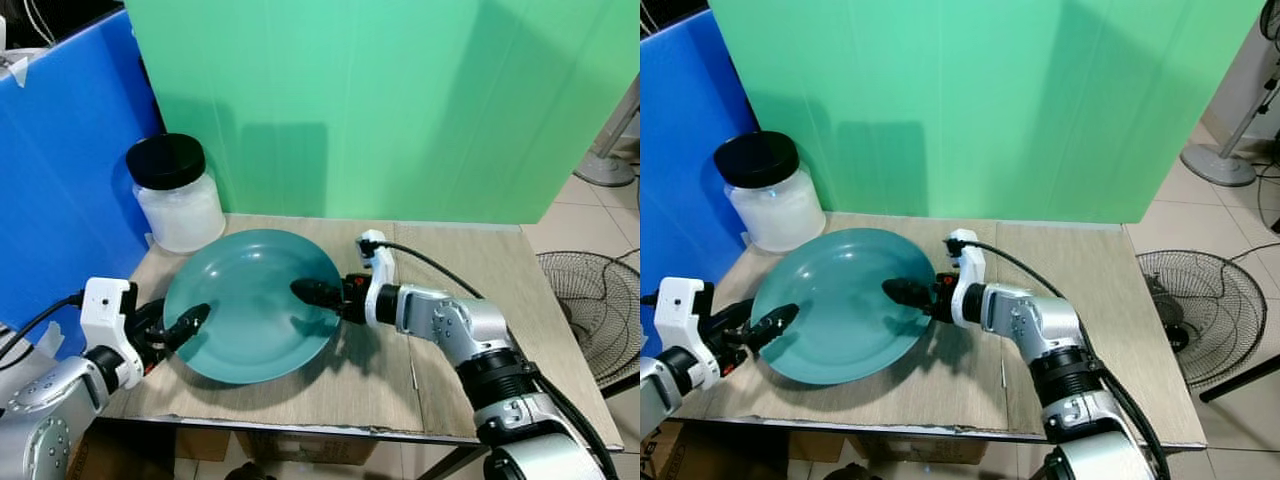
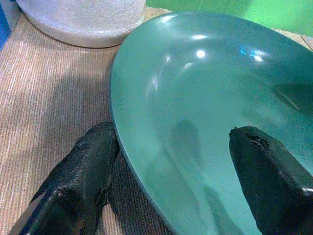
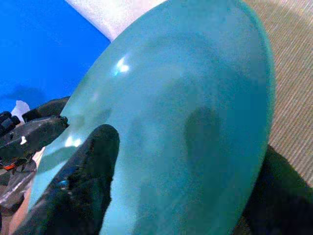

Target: Setting the table

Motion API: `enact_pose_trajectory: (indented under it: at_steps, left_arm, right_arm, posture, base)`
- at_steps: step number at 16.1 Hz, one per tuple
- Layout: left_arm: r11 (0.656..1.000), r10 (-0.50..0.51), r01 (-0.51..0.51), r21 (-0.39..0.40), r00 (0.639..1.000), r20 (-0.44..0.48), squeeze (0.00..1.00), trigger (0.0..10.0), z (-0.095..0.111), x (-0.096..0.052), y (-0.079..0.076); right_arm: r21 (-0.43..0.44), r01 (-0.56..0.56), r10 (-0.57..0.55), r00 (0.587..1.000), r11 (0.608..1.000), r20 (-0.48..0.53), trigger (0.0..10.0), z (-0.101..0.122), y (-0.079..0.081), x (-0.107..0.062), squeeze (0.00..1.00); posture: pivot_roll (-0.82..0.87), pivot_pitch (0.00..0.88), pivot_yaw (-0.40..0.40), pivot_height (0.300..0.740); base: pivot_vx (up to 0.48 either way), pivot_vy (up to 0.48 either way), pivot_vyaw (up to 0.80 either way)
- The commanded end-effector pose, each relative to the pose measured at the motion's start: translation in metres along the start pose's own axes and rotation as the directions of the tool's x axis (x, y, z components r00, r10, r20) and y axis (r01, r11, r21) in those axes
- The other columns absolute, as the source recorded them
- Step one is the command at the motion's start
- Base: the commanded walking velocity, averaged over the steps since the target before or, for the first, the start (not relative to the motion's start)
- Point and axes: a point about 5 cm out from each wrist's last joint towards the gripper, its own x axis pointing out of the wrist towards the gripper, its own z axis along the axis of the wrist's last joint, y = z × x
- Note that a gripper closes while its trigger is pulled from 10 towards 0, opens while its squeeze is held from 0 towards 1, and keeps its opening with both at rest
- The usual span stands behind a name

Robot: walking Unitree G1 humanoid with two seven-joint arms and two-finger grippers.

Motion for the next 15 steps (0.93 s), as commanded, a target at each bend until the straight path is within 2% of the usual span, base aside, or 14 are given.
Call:
enact_pose_trajectory:
  at_steps: [1, 10, 15]
  left_arm:
    - [0.999, -0.045, 0.045, 0.014, 0.999, 0.013, 0.00, 10.0, 0.005, 0.002, -0.008]
    - [0.996, -0.086, 0.086, 0.022, 0.996, 0.024, 0.00, 10.0, 0.008, 0.002, -0.015]
    - [0.993, -0.120, 0.120, 0.022, 0.992, 0.044, 0.00, 10.0, 0.011, 0.005, -0.023]
  right_arm:
    - [0.005, -0.033, 0.033, 0.999, 0.999, 0.010, 0.0, 0.006, 0.003, 0.001, 0.00]
    - [0.022, -0.032, 0.031, 0.999, 0.999, 0.006, 0.0, 0.005, 0.000, -0.001, 0.00]
    - [0.041, -0.006, 0.005, 0.999, 0.999, 0.048, 0.0, 0.012, -0.004, -0.009, 0.00]
  posture:
    - [0.12, 0.000, 0.000, 0.740]
    - [0.12, 0.000, 0.002, 0.740]
    - [0.11, 0.000, 0.014, 0.740]
  base:
    - [0.000, 0.000, 0.00]
    - [0.000, 0.000, 0.00]
    - [0.000, 0.000, 0.00]
